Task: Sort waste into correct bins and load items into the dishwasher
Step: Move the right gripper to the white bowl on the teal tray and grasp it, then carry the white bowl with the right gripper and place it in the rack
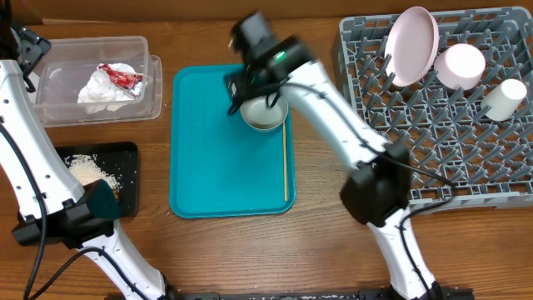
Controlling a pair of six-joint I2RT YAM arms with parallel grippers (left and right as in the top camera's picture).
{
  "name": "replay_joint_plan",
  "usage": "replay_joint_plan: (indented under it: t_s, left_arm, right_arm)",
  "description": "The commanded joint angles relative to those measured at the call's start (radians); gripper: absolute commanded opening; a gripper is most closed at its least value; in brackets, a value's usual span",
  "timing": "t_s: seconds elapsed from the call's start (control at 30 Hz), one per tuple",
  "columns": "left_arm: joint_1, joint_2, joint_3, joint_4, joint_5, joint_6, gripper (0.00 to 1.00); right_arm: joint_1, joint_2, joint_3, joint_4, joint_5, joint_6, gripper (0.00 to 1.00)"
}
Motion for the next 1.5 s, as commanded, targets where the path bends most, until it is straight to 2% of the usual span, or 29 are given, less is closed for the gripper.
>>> replay_joint_plan:
  t_s: [0.0,0.23,0.53,0.7,0.87,0.93,1.33,1.47]
  left_arm:
    - [-0.007,0.0,0.003,0.001,-0.013,0.001,1.0]
    - [-0.007,0.0,0.003,0.001,-0.013,0.001,1.0]
    - [-0.007,0.0,0.003,0.001,-0.013,0.001,1.0]
    - [-0.007,0.0,0.003,0.001,-0.013,0.001,1.0]
    - [-0.007,0.0,0.003,0.001,-0.013,0.001,1.0]
    - [-0.007,0.0,0.003,0.001,-0.013,0.001,1.0]
    - [-0.007,0.0,0.003,0.001,-0.013,0.001,1.0]
    - [-0.007,0.0,0.003,0.001,-0.013,0.001,1.0]
  right_arm:
    - [0.032,0.009,-0.086,0.054,0.045,-0.006,0.82]
    - [0.089,0.009,-0.247,0.166,0.05,0.001,0.71]
    - [0.092,0.008,-0.219,0.144,0.062,0.001,0.49]
    - [0.092,0.006,-0.183,0.119,0.066,0.001,0.22]
    - [0.092,0.006,-0.139,0.08,0.064,0.002,0.12]
    - [0.092,0.006,-0.094,0.041,0.064,0.006,0.04]
    - [0.064,0.005,0.297,-0.243,0.061,0.029,0.04]
    - [0.009,-0.019,0.463,-0.37,0.099,0.132,0.04]
